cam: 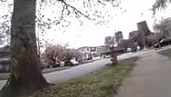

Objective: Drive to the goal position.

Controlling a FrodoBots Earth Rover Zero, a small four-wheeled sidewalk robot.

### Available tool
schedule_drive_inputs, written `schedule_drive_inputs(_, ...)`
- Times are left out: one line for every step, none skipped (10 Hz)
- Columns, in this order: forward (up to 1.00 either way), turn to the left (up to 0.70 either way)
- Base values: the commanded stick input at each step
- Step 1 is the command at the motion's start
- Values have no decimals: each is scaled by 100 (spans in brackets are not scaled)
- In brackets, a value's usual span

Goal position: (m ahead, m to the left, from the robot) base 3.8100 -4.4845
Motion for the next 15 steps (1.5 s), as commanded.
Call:
schedule_drive_inputs(0,-100)
schedule_drive_inputs(0,-100)
schedule_drive_inputs(0,-100)
schedule_drive_inputs(0,-100)
schedule_drive_inputs(0,-100)
schedule_drive_inputs(0,-100)
schedule_drive_inputs(0,-100)
schedule_drive_inputs(0,-100)
schedule_drive_inputs(0,-100)
schedule_drive_inputs(0,-100)
schedule_drive_inputs(0,-100)
schedule_drive_inputs(0,-100)
schedule_drive_inputs(0,-100)
schedule_drive_inputs(0,-100)
schedule_drive_inputs(0,-100)
